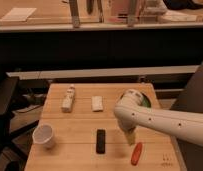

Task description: Push the eraser across the table

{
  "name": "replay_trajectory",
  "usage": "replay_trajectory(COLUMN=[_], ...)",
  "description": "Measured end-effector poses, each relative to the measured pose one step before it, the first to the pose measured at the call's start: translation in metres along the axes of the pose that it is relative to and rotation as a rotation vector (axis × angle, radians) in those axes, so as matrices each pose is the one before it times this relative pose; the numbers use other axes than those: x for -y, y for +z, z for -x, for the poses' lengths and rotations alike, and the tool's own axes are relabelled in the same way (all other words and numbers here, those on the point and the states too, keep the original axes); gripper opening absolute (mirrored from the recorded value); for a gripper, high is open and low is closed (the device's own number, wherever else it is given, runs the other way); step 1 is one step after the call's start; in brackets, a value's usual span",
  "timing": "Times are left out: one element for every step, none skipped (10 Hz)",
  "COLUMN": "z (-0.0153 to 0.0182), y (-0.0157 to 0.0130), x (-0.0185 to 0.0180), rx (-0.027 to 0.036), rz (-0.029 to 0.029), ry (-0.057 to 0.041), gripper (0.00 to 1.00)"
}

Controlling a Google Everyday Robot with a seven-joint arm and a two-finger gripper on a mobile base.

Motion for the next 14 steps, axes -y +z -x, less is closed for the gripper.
replay_trajectory(z=[0.00114, 0.00075, 0.00107, 0.00099, 0.00066, 0.00060, 0.00113, 0.00066, 0.00093, 0.00081, 0.00005, 0.00004, -0.00064, -0.00267], y=[0.00168, 0.00196, 0.00203, 0.00139, 0.00105, 0.00167, 0.00235, 0.00124, 0.00148, 0.00147, 0.00211, 0.00196, 0.00386, 0.00241], x=[-0.00022, -0.00124, -0.00083, -0.00036, -0.00022, -0.00094, -0.00126, -0.00052, -0.00045, -0.00050, -0.00161, -0.00140, -0.00290, -0.00275], rx=[0.00157, 0.00010, 0.00092, 0.00065, 0.00136, 0.00029, 0.00058, 0.00086, 0.00109, 0.00181, 0.00025, -0.00039, 0.00280, -0.00112], rz=[-0.00040, 0.00276, 0.00123, 0.00072, -0.00053, 0.00197, 0.00216, 0.00046, -0.00019, 0.00020, 0.00219, 0.00165, 0.00120, 0.00258], ry=[-0.00215, -0.00290, -0.00391, -0.00331, -0.00163, -0.00029, -0.00057, -0.00038, -0.00093, -0.00127, -0.00028, -0.00122, 0.00089, 0.00334], gripper=[0.80, 0.80, 0.80, 0.80, 0.79, 0.71, 0.60, 0.52, 0.42, 0.29, 0.21, 0.14, 0.06, 0.03])
